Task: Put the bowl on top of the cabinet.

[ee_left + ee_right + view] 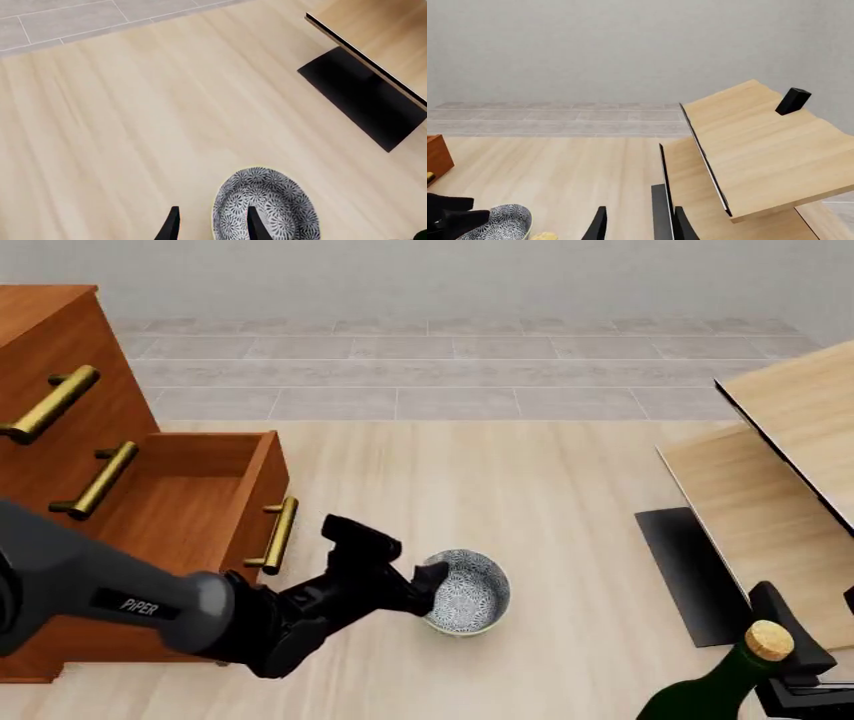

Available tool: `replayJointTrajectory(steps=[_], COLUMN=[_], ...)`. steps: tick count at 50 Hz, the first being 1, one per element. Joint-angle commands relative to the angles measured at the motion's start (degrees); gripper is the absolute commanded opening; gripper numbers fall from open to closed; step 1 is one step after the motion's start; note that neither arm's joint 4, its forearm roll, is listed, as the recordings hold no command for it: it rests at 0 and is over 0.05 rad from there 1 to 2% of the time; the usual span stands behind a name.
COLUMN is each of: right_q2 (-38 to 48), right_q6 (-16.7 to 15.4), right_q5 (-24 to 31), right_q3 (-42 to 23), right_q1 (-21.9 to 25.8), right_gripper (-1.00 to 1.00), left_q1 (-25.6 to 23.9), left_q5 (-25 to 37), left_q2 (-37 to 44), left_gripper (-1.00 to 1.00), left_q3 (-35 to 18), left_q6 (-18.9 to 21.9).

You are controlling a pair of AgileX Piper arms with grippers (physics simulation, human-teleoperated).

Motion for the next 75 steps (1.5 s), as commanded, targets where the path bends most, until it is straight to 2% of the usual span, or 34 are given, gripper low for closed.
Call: replayJointTrajectory(steps=[1,32,68,69,75], right_q2=[0.0,0.0,0.0,0.0,0.0], right_q6=[0.0,0.0,0.0,0.0,0.0], right_q5=[0.0,0.0,0.0,0.0,0.0], right_q3=[0.0,0.0,0.0,0.0,0.0], right_q1=[0.0,0.0,0.0,0.0,0.0], right_gripper=[1.00,1.00,1.00,1.00,1.00], left_q1=[-0.1,-1.3,-1.2,-1.0,0.2], left_q5=[-0.4,-0.6,0.3,0.1,0.0], left_q2=[1.7,6.1,10.0,9.9,8.1], left_gripper=[1.00,1.00,1.00,-1.00,-1.00], left_q3=[-0.5,-2.8,-5.2,-5.1,-4.4], left_q6=[0.2,1.0,-1.3,-1.4,-0.9])
